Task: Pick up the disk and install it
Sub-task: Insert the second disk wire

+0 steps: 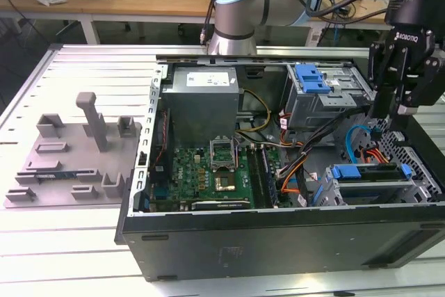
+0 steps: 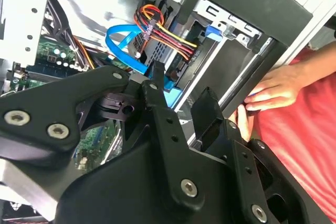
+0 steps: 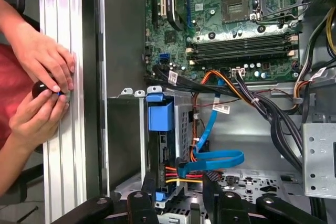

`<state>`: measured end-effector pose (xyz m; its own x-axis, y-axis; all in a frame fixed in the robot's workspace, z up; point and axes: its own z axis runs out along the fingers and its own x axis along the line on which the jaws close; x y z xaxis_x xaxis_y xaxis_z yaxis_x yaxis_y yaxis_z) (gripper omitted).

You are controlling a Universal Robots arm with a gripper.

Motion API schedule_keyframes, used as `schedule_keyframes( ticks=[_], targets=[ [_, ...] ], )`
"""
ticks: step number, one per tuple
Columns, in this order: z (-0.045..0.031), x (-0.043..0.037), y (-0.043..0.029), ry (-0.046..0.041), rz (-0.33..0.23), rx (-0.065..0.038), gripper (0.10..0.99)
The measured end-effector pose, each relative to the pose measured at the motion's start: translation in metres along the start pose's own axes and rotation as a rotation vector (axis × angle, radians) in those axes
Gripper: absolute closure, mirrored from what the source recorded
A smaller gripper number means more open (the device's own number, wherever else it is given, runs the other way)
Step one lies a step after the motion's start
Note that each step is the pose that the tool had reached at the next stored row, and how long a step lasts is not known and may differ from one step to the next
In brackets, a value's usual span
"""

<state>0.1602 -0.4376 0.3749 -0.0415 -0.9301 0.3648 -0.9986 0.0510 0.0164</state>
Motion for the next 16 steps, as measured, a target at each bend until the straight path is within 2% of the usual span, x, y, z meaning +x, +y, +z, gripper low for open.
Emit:
schedule_keyframes(
  ticks=[5, 14, 15, 16],
  targets=[
    [0.0041, 0.001, 0.0017, 0.0002, 0.013, -0.005, 0.604],
    [0.012, 0.0059, 0.0017, -0.0006, 0.059, -0.023, 0.604],
    [0.0129, 0.0067, 0.0017, -0.0008, 0.065, -0.025, 0.686],
    [0.0135, 0.0071, 0.0016, -0.001, 0.07, -0.027, 0.686]
  ],
)
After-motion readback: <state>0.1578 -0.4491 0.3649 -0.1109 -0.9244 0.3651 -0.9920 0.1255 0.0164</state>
